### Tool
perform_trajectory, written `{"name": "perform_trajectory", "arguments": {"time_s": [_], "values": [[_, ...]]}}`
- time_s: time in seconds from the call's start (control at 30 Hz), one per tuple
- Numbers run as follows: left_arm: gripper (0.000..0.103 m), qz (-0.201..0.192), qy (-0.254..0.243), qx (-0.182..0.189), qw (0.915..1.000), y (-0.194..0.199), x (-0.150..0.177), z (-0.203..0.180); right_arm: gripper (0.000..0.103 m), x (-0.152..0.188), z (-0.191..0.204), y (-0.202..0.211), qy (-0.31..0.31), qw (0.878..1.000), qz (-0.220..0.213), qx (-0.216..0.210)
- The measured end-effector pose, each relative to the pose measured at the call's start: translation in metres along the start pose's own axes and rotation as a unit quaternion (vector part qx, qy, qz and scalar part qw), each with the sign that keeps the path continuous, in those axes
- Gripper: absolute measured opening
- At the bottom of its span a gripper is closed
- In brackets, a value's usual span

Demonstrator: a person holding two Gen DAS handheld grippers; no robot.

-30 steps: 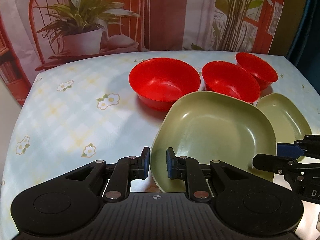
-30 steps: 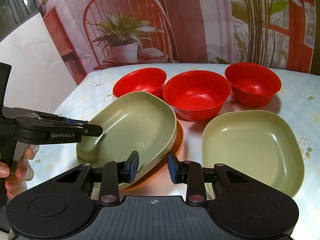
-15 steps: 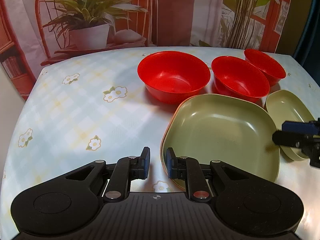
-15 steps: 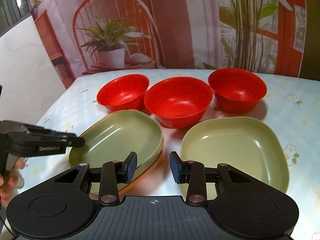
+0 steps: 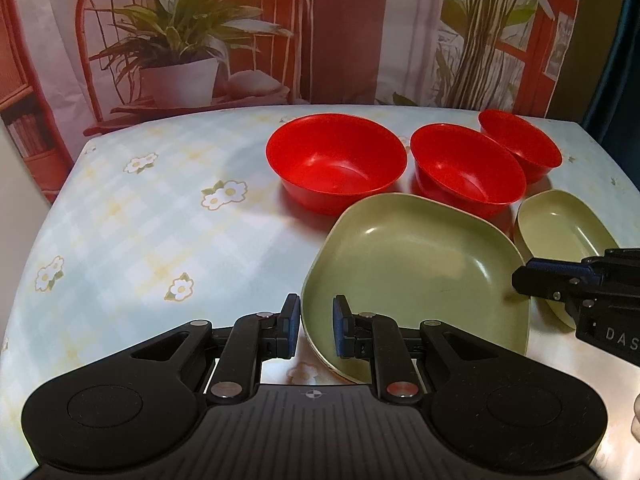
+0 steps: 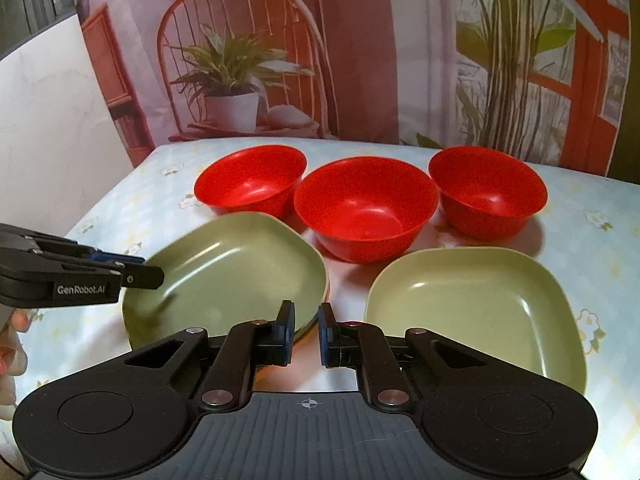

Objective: Organize plates and bowls

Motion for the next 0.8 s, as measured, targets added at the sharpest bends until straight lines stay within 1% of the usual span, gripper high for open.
{"name": "perform_trajectory", "arguments": {"time_s": [0.1, 0.3, 0.37, 0.4, 0.47, 0.5, 0.6, 0.7, 0.8], "values": [[0.019, -0.003, 0.007, -0.005, 1.0000, 0.004, 0.000, -0.001, 0.013, 0.000, -0.001, 0.003, -0.008, 1.000, -0.004, -0.003], [0.020, -0.018, 0.023, -0.010, 0.9995, 0.017, -0.003, -0.007, 0.018, -0.004, -0.012, 0.027, -0.013, 0.999, -0.043, -0.010], [0.021, -0.033, 0.023, -0.021, 0.9990, 0.022, -0.006, -0.010, 0.019, -0.003, -0.022, 0.037, -0.011, 0.998, -0.059, 0.002], [0.023, -0.038, 0.019, -0.030, 0.9986, 0.024, -0.007, -0.013, 0.020, -0.002, -0.027, 0.041, -0.011, 0.998, -0.066, 0.009], [0.028, -0.036, 0.017, -0.044, 0.9983, 0.022, -0.010, -0.015, 0.021, -0.001, -0.039, 0.047, -0.023, 0.997, -0.073, 0.016], [0.028, -0.033, 0.022, -0.044, 0.9982, 0.022, -0.010, -0.014, 0.021, 0.000, -0.045, 0.050, -0.031, 0.997, -0.075, 0.017], [0.028, -0.031, 0.037, -0.040, 0.9980, 0.023, -0.011, -0.014, 0.021, 0.000, -0.058, 0.057, -0.039, 0.995, -0.084, 0.026], [0.028, -0.041, 0.031, -0.029, 0.9982, 0.029, -0.013, -0.021, 0.021, 0.002, -0.070, 0.062, -0.045, 0.994, -0.092, 0.042], [0.028, -0.051, 0.031, -0.010, 0.9981, 0.034, -0.018, -0.032, 0.021, 0.004, -0.083, 0.064, -0.050, 0.992, -0.099, 0.061]]}}
Point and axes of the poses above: each gripper's, at about its wrist camera, not at the fingertips, and y roughly against the way its jaws point, z to its left, x to its underside, the point moved 6 cm from there along -y, roughly the way its jaws point, and after that the axes turned 6 degrees about -y, right-handed, at the moved point
